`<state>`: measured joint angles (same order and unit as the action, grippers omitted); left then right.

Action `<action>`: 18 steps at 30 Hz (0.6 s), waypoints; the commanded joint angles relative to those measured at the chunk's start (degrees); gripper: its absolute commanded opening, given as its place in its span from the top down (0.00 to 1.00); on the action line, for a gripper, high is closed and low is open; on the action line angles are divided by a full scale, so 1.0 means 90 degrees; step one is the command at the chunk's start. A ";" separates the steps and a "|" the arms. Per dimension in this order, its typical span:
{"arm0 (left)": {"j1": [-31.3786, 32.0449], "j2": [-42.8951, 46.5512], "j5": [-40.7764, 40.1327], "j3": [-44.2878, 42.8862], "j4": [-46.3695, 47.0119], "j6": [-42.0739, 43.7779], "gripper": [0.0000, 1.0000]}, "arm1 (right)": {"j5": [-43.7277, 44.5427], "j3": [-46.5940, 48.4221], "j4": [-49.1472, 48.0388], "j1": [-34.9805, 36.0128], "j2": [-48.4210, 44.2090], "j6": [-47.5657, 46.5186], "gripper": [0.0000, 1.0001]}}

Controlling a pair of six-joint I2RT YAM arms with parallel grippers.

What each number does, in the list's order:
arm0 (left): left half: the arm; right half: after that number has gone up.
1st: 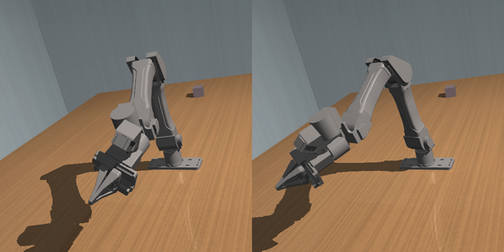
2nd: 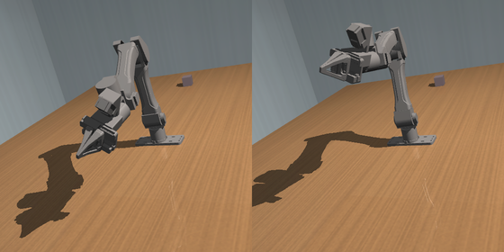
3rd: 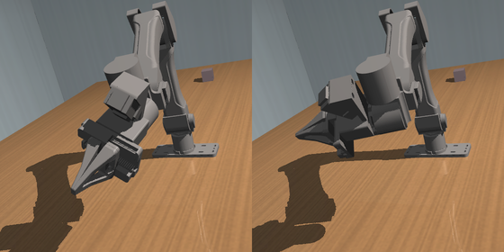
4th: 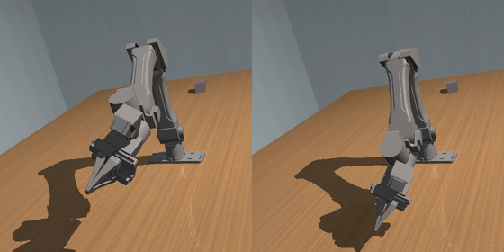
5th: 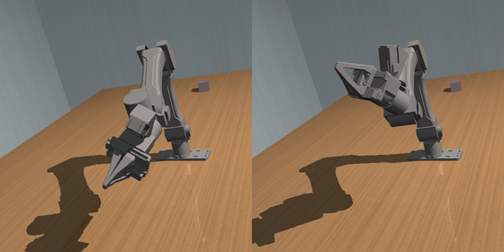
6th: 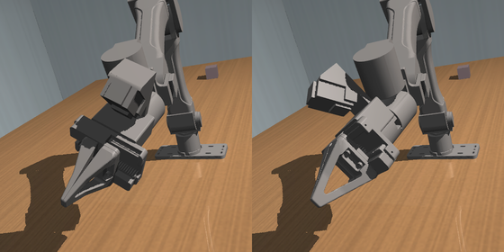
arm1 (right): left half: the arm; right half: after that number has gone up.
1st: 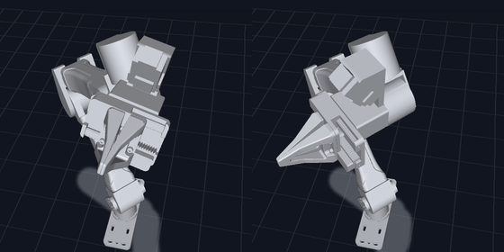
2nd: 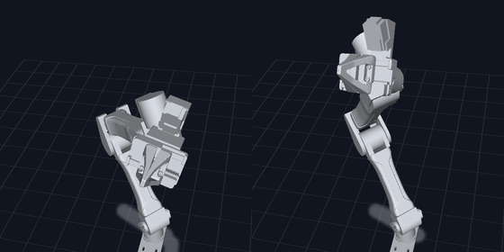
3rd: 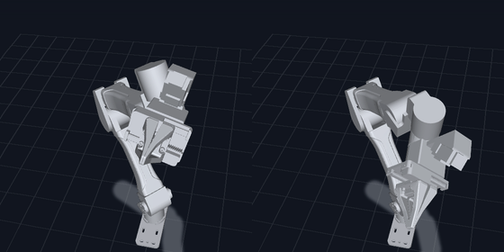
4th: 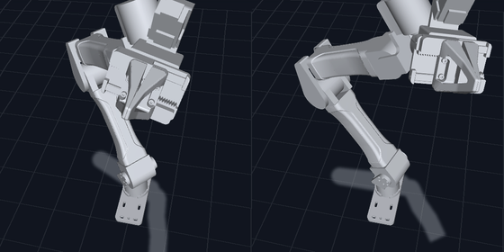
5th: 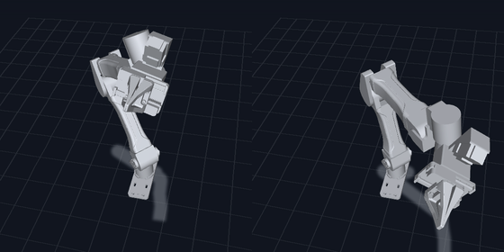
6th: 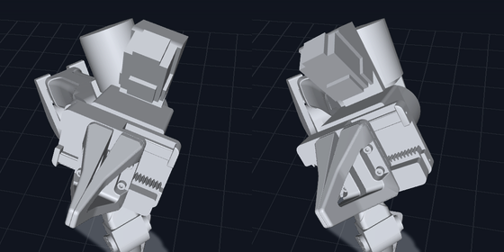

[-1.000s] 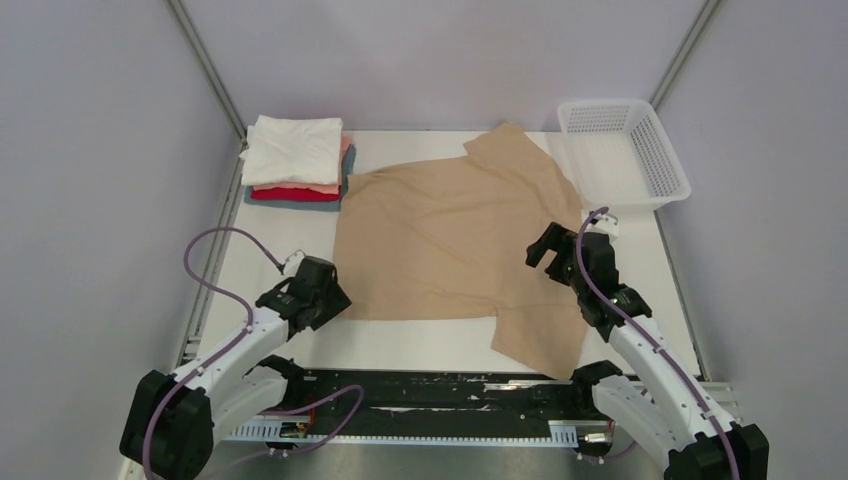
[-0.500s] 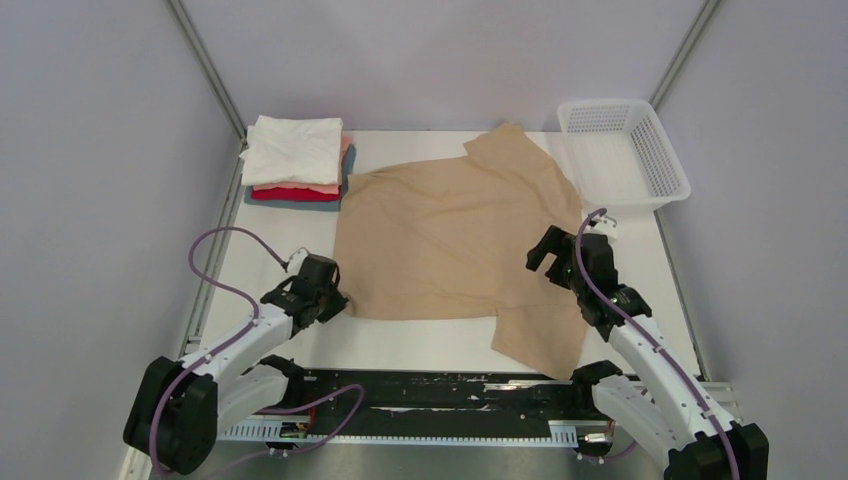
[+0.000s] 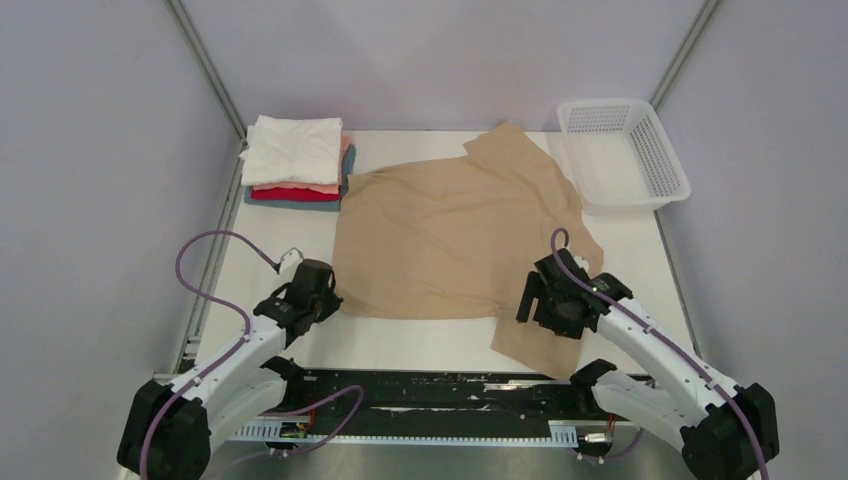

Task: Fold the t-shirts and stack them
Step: Grab the side of the flattened tshirt closest away from the robot with both arms

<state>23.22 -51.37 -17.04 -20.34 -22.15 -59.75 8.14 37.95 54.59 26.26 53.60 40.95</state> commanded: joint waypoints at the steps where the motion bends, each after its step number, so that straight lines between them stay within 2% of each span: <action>1: 0.0008 0.0328 -0.0201 0.0112 -0.0031 -0.0088 1.00 | -0.0372 -0.0199 0.0862 0.0805 0.0057 0.1395 0.23; 7: 0.0004 0.0652 -0.0211 0.0228 -0.0058 -0.0073 1.00 | -0.0194 -0.0562 0.0761 0.1222 0.0318 0.1966 0.42; 15: 0.0008 0.0511 -0.0226 0.0177 -0.0028 -0.0062 1.00 | -0.0099 -0.1004 -0.0153 0.1223 0.0820 0.2024 0.46; 18: 0.0006 0.0389 -0.0171 0.0128 -0.0002 -0.0065 1.00 | -0.0175 -0.1162 -0.0610 0.1215 0.1081 0.1940 0.51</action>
<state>23.24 -46.89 -16.95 -18.46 -22.61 -59.83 6.39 29.32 56.10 36.99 61.14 57.25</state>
